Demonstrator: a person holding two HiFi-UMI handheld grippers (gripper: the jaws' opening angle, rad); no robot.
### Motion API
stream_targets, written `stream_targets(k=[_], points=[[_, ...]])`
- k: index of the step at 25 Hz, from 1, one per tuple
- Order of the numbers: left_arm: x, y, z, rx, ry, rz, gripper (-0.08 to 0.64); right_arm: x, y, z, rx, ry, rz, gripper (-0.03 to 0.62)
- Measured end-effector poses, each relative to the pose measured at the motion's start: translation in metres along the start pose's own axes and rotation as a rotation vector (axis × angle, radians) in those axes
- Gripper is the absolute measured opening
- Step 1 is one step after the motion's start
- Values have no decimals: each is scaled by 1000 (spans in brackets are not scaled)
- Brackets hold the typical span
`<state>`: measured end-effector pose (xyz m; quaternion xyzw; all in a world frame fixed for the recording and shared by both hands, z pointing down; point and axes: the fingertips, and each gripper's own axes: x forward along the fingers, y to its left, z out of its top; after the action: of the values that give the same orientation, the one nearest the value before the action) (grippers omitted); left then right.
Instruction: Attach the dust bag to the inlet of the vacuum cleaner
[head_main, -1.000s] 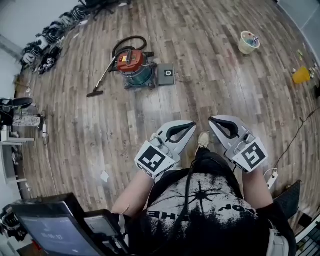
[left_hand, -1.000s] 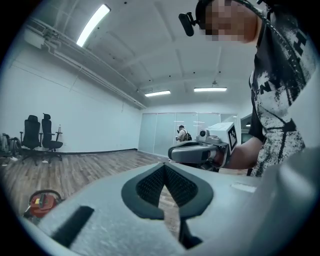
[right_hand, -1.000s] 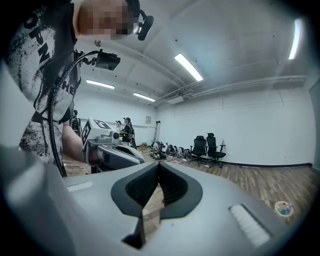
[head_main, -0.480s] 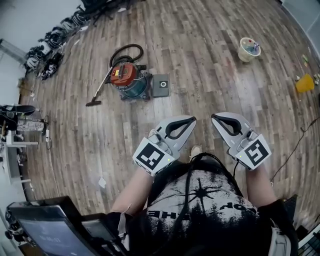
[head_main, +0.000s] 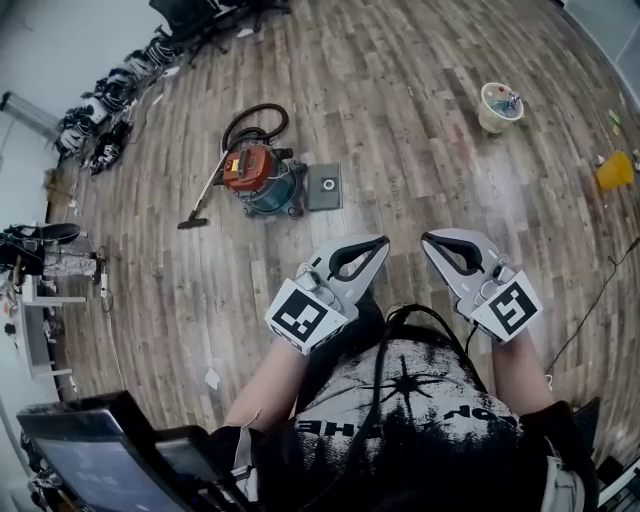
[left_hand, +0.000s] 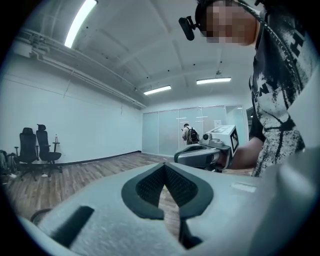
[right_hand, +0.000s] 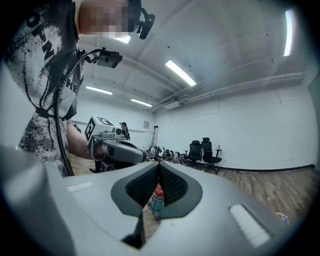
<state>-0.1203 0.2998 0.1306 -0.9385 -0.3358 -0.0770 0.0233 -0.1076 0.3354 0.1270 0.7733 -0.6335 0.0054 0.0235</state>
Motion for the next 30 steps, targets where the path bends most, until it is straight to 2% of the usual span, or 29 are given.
stream_targets(k=[4,7,14,18,22,30], points=[[13,24,-5,1,7,-23,-2,17,-24,2,-24,-24,-29,8],[26,52,-8,-33,-1,-35,-2,35,-46,0,-29,-36,-51,8],[56,147,16,22,-63,-61,-2,106,-116,3,-3,58,-62,8],[60,209,19,25,-75,-47,-2,160,-154,9,-31,27,-49,8],[59,266,10,-5,-65,-45,-2,209,-181,13,-40,19,-50,8],[88,331,16,1,-93,-83,-2,245,-233,8,-28,39,-100,8]])
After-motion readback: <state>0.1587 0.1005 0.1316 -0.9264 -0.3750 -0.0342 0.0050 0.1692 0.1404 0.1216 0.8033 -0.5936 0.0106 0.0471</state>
